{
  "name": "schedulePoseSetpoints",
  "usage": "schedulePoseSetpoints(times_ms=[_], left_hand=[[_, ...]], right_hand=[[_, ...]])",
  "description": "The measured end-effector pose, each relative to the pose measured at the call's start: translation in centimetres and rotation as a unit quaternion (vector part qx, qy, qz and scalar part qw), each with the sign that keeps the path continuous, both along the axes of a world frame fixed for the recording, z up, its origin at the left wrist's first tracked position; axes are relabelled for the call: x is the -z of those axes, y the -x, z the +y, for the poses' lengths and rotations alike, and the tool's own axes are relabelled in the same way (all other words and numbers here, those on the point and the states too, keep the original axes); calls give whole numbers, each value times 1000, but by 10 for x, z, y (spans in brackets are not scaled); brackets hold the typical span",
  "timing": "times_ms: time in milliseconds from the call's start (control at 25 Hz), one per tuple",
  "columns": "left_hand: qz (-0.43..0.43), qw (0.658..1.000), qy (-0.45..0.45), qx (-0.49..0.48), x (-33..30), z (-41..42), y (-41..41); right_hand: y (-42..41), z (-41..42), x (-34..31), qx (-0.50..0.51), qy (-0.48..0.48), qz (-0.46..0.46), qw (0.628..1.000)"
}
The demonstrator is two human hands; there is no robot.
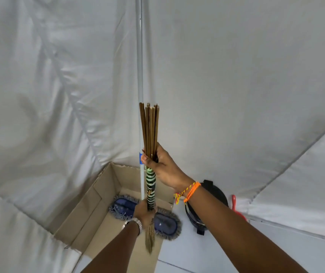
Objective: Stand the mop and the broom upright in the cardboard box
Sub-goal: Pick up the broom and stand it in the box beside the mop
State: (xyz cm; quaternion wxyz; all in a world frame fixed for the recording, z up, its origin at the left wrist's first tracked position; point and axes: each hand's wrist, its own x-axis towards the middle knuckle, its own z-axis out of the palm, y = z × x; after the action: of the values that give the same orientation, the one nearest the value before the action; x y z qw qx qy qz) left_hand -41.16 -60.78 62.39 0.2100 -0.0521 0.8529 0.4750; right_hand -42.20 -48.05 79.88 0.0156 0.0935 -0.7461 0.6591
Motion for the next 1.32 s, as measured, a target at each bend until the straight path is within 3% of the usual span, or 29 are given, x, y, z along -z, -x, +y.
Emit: schedulePoseSetpoints(times_ms=[200,360,720,960,1160,1320], left_hand=[[-31,999,17,-31,16,-59,73],[-16,997,70,7,44,-109,117],[12,991,134,-17,236,-204,267],[-4,993,119,-18,341,-222,347],[-39,992,114,-41,406,-232,398],[-67,994,78,-43,420,-233,417]], right_hand=[[63,-54,5,-21,-42,-30,998],[110,-96,29,-12,-86,-33,996],[269,-185,219,34,-167,-66,983],[359,-217,316,10,-206,-57,977],[427,-234,376,-12,-233,-73,970],[461,-237,390,-12,-247,-69,967]])
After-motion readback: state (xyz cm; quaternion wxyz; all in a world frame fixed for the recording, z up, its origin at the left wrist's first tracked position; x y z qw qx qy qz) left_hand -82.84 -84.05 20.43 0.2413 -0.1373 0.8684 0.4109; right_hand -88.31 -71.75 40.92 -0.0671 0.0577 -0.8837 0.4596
